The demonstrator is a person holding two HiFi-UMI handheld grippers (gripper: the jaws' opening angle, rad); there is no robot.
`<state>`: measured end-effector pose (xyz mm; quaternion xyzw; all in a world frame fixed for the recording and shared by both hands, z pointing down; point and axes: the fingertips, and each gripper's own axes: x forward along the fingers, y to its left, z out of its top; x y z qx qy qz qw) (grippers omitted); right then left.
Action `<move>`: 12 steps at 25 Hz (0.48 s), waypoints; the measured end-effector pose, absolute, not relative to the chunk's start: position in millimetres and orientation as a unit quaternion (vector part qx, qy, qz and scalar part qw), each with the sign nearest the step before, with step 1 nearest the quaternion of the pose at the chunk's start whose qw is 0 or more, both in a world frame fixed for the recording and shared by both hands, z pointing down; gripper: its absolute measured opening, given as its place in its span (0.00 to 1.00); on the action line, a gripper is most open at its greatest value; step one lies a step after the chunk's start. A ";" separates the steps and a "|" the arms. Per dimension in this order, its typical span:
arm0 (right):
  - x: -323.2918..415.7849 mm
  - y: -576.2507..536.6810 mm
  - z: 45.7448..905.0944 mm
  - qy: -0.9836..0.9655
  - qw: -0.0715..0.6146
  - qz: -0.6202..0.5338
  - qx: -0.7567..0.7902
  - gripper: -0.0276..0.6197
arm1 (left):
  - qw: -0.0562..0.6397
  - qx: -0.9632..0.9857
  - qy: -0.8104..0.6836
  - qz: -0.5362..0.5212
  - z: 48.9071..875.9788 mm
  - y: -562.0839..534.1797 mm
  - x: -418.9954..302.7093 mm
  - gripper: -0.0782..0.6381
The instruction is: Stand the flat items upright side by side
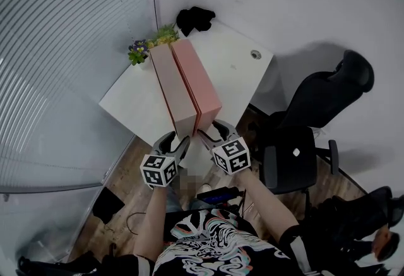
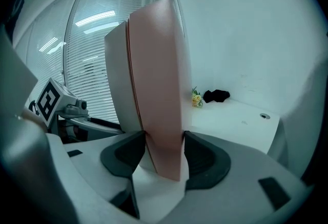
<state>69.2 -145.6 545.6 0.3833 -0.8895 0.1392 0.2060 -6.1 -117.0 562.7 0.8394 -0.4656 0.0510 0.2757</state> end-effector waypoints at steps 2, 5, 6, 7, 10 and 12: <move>69.1 -145.7 545.2 -0.888 0.205 0.141 0.386 0.41 | 0.276 0.840 -0.465 0.050 562.5 -117.0 -6.4 0.42; 76.8 -144.0 541.3 -0.883 0.192 0.150 0.400 0.41 | 0.278 0.837 -0.469 0.043 559.7 -116.6 -10.3 0.42; 80.4 -143.1 539.2 -0.882 0.184 0.156 0.406 0.41 | 0.280 0.834 -0.474 0.037 557.8 -116.4 -13.6 0.42; 84.3 -142.2 537.1 -0.879 0.177 0.162 0.412 0.41 | 0.282 0.830 -0.480 0.029 555.1 -116.4 -17.5 0.42; 100.8 -140.8 529.9 -0.863 0.154 0.187 0.443 0.36 | 0.282 0.821 -0.496 0.003 541.3 -114.5 -27.3 0.42; 112.9 -139.8 519.5 -0.851 0.109 0.220 0.465 0.27 | 0.271 0.822 -0.502 -0.013 525.7 -112.1 -30.8 0.42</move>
